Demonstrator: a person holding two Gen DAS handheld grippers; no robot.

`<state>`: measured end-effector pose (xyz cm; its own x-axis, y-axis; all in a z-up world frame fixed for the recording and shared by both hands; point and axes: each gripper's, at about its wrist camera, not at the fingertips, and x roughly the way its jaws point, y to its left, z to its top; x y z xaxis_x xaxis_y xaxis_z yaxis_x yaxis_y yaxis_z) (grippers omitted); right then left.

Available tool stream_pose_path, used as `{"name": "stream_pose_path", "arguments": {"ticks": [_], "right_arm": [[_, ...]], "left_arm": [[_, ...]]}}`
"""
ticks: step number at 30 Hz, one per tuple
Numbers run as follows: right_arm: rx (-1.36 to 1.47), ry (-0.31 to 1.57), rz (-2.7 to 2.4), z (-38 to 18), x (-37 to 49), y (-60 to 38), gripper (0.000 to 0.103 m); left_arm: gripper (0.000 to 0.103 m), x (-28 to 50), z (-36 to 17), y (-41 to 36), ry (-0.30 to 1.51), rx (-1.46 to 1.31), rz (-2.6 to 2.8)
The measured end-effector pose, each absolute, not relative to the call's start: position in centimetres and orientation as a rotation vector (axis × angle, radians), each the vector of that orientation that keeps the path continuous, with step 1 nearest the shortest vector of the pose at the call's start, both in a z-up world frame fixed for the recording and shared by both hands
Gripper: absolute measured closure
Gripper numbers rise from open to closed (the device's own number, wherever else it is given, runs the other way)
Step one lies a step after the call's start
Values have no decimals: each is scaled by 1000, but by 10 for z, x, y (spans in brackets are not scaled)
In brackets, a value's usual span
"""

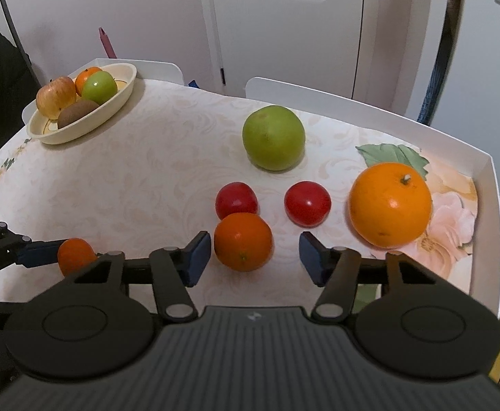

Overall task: Organize fruits
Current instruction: 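Grasp a tangerine with the left gripper while the right gripper grasps another tangerine, then carry both tangerines to the duck-print bowl with both grippers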

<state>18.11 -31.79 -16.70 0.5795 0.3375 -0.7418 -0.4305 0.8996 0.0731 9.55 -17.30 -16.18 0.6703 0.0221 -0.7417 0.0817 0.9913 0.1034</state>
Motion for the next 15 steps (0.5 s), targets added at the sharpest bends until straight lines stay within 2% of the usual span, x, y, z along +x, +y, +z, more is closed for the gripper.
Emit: {"name": "stream_pose_path", "arguments": {"ticks": [6, 7, 8, 9, 15], "right_arm": [[-123, 839, 458, -166, 181, -316, 36], [-124, 838, 460, -166, 181, -316, 39], [-125, 838, 466, -166, 181, -315, 49], [-125, 839, 472, -166, 181, -315, 52], [-128, 832, 476, -161, 176, -313, 52]], "left_arm": [[60, 95, -161, -173, 839, 133, -39], [60, 95, -161, -173, 839, 134, -39], [60, 95, -161, -173, 840, 134, -40], [60, 95, -161, -172, 841, 134, -40], [60, 91, -155, -168, 835, 129, -28]]}}
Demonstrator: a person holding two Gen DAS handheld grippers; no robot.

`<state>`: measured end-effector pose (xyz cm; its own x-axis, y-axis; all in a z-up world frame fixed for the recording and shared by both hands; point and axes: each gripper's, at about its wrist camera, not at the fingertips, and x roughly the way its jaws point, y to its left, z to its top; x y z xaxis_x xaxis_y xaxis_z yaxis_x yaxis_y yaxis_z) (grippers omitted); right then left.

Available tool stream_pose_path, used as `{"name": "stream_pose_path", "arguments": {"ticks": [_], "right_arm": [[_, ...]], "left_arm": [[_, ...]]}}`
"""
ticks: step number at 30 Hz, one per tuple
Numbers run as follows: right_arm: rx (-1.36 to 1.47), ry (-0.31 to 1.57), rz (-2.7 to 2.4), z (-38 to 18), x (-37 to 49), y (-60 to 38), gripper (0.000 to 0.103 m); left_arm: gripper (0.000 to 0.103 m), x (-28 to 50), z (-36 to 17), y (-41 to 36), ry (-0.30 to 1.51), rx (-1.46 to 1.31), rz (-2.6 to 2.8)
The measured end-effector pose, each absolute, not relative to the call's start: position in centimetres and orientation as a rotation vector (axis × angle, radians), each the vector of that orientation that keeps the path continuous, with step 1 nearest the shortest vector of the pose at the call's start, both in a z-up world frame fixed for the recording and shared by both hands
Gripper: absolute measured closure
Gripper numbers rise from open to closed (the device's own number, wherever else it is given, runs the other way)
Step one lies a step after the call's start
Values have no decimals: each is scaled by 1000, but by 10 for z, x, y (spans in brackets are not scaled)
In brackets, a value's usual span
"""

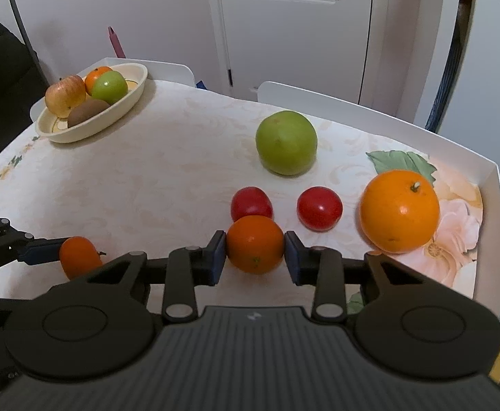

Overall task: Organize fruits
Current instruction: 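Carry both tangerines to the duck-print bowl with both grippers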

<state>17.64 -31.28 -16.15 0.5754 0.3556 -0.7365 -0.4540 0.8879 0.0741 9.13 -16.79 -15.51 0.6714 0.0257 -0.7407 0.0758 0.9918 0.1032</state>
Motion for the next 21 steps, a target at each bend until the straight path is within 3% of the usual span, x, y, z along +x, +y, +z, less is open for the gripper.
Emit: {"name": "stream_pose_path", "arguments": {"ticks": [21], "right_arm": [[-112, 762, 501, -92, 140, -278, 52]], "left_arm": [[60, 65, -77, -120, 744, 108, 16]]}}
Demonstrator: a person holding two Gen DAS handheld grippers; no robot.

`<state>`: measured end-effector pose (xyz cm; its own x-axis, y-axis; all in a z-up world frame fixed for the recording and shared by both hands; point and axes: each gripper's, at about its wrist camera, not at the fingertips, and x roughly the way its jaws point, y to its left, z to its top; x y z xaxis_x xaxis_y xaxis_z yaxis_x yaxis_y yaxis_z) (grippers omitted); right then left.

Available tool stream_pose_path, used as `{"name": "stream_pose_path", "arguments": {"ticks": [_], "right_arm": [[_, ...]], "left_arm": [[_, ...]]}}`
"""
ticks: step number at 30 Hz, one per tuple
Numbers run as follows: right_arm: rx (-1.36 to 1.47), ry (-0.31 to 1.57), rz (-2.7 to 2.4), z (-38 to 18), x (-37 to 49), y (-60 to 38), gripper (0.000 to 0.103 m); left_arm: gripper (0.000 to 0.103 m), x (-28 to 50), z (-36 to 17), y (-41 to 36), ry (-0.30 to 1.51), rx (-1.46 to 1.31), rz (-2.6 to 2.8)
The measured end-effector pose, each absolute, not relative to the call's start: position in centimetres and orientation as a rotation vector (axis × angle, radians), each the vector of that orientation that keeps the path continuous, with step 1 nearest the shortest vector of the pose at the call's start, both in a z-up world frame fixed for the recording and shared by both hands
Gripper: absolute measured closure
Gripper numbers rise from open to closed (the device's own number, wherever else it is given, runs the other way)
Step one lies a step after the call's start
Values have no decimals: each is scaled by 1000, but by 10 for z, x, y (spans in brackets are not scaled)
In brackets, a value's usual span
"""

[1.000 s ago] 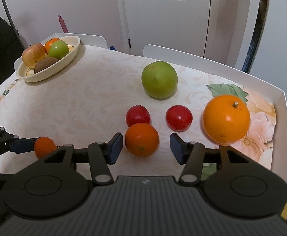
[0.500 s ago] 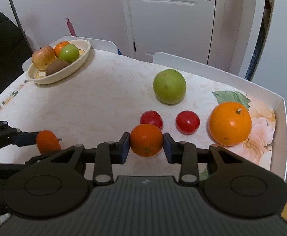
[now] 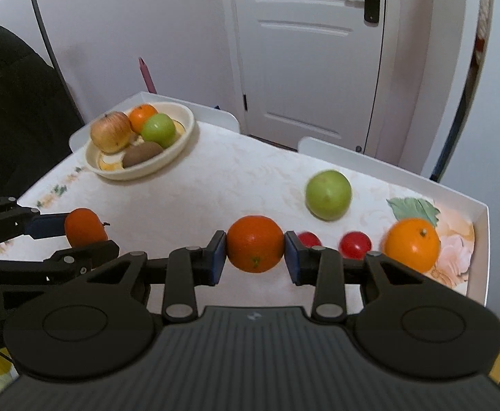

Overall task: Organize fruits
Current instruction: 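Carry both tangerines to the duck-print bowl with both grippers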

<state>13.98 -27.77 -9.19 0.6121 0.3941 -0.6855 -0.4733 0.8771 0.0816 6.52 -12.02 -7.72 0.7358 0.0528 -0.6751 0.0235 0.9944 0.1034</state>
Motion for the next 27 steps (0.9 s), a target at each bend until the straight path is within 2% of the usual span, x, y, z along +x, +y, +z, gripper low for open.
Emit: {"name": "stream_pose_path", "arguments": {"ticks": [13, 27], "right_arm": [[-81, 740, 522, -52, 149, -204, 52], [-67, 766, 485, -57, 189, -122, 52]], "left_arm": [[60, 92, -43, -42, 722, 143, 28], [60, 151, -65, 35, 791, 142, -29]]}}
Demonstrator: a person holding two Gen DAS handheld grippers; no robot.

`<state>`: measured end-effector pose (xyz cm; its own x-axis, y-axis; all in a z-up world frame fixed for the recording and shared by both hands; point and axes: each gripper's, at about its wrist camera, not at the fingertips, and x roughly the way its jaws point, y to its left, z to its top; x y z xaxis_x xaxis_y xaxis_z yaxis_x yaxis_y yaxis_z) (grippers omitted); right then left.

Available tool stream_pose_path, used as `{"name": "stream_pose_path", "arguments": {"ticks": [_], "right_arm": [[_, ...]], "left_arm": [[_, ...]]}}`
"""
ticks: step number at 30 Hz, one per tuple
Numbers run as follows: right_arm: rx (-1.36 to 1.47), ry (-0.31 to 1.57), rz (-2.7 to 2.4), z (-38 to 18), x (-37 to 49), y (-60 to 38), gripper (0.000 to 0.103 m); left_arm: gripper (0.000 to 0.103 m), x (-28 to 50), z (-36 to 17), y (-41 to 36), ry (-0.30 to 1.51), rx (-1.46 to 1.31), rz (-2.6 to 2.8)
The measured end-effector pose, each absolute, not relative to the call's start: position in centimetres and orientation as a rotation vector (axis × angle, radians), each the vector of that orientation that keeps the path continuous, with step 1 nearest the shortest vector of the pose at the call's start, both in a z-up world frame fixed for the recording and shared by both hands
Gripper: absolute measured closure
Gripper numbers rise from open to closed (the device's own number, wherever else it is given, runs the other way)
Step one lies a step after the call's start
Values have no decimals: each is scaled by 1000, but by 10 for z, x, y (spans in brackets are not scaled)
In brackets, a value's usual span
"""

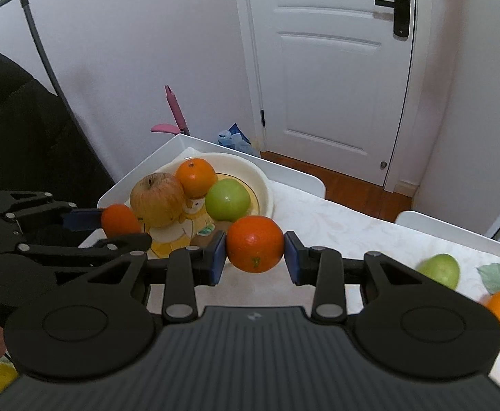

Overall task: Organize fruits
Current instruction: 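Carry both tangerines to the duck-print bowl with both grippers, then open the left gripper over the bowl while the right gripper releases its tangerine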

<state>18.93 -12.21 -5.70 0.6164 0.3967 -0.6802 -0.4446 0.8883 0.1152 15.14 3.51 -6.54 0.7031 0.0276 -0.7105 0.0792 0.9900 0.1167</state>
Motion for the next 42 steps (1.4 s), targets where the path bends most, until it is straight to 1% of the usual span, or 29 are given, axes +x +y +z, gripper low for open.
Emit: {"name": "stream_pose_path", "arguments": {"ticks": [11, 18, 19, 20, 21, 23, 24, 26, 35, 42], "right_arm": [[-50, 804, 438, -76, 212, -88, 52], [-46, 826, 420, -86, 218, -79, 52], [-47, 826, 418, -86, 218, -78, 52], [-49, 826, 417, -86, 218, -77, 52], [-50, 826, 416, -85, 218, -77, 52], [-55, 823, 414, -84, 218, -75, 52], [-57, 821, 415, -83, 217, -75, 52], [-59, 820, 421, -82, 217, -72, 52], [-82, 809, 483, -73, 216, -51, 52], [-96, 839, 550, -83, 216, -27, 52]], "left_arm": [[60, 183, -104, 55, 875, 183, -95], [59, 191, -117, 59, 902, 188, -116], [57, 190, -116, 60, 902, 186, -117], [43, 190, -116, 60, 902, 186, -119], [26, 189, -115, 61, 898, 182, -122], [14, 186, -110, 64, 880, 163, -125], [11, 184, -107, 66, 872, 157, -123], [8, 180, -104, 69, 874, 151, -115], [7, 160, -93, 87, 870, 128, -70], [7, 149, -93, 103, 880, 111, -26]]}}
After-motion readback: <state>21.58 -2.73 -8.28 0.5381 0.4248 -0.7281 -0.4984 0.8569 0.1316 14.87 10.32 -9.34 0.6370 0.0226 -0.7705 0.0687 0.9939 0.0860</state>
